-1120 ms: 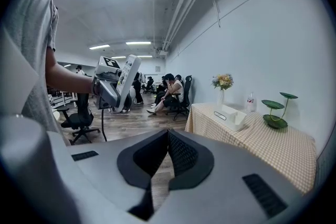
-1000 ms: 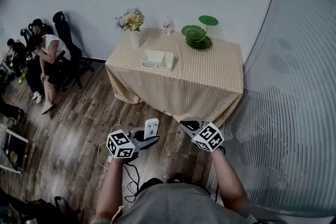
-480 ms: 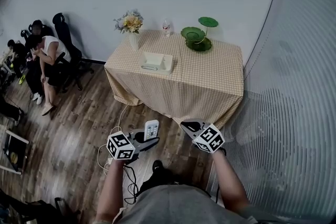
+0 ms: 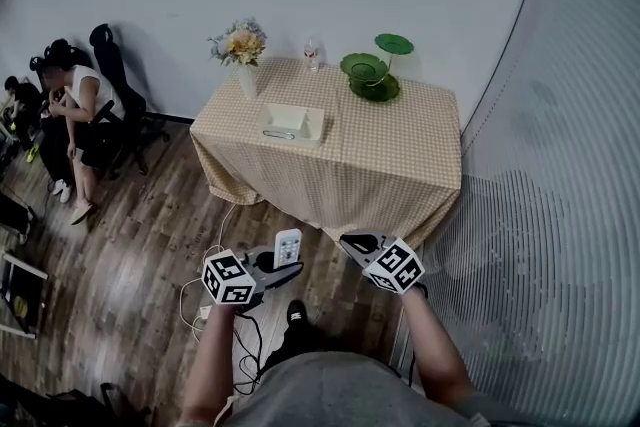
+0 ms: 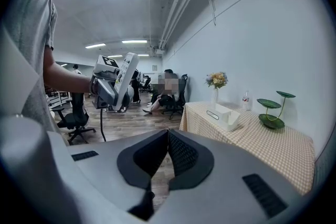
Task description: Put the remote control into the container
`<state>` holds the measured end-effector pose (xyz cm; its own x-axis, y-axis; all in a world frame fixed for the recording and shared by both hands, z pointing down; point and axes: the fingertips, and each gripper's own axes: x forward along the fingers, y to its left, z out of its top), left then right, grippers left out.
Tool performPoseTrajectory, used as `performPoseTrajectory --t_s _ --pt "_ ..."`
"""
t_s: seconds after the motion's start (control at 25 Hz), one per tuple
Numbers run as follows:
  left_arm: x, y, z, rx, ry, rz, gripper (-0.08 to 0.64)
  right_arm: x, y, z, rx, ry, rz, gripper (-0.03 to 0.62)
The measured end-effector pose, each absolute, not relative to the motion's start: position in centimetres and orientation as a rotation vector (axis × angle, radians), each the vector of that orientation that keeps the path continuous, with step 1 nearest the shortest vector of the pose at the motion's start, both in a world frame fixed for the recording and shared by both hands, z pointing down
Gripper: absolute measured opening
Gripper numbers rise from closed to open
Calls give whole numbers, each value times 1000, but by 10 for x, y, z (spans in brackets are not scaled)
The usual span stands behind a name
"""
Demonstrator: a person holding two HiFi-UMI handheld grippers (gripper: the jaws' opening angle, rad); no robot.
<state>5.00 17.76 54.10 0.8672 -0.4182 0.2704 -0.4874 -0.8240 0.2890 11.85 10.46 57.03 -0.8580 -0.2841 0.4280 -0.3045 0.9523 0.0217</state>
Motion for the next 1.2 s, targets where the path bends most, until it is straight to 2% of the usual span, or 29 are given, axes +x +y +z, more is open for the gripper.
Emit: performPoseTrajectory --t_s 1.2 --pt "-13 65 547 2706 -512 277 86 56 6 578 494 -2591 103 18"
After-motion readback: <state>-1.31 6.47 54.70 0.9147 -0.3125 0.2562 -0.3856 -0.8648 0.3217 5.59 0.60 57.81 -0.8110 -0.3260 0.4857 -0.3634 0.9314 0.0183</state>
